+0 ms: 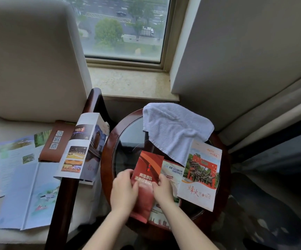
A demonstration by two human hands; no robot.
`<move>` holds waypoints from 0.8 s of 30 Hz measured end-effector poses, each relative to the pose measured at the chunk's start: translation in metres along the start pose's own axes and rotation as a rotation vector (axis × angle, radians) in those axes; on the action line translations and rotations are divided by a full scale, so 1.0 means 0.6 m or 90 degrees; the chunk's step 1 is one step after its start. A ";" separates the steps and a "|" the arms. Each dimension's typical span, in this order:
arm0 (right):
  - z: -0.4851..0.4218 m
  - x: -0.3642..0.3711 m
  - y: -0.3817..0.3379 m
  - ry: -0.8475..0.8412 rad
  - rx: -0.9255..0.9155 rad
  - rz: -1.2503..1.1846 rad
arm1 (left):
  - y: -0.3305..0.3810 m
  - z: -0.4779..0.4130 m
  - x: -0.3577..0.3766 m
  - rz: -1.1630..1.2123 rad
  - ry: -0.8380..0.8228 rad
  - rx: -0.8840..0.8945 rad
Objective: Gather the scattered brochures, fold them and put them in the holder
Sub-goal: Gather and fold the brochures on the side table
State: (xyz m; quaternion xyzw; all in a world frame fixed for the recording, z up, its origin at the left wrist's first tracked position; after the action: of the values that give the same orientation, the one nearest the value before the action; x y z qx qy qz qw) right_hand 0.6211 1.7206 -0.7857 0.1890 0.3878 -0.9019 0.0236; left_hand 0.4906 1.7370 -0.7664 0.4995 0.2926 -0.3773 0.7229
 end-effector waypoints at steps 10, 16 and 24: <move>-0.042 -0.023 -0.075 0.089 -0.060 -0.152 | 0.033 -0.091 -0.094 0.292 -0.064 -0.058; -0.061 -0.050 -0.088 -0.017 0.137 -0.382 | 0.061 -0.098 -0.159 0.563 -0.157 -0.084; -0.038 -0.115 -0.124 -0.154 0.098 -0.532 | 0.043 -0.111 -0.160 0.510 -0.083 -0.116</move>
State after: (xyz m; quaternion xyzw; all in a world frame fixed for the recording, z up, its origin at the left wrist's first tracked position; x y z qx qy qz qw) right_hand 0.6787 1.7814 -0.7239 -0.0894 0.3571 -0.8759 -0.3119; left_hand 0.4570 1.8297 -0.6986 0.4830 0.0608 -0.0694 0.8707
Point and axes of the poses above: each hand's wrist, its own z-axis away from the middle knuckle, its own x-axis out of the palm, y = z × x, the point moved 1 cm from there along -z, towards the middle knuckle, and after that the axes turned 6 degrees about -z, right-handed, at the moved point
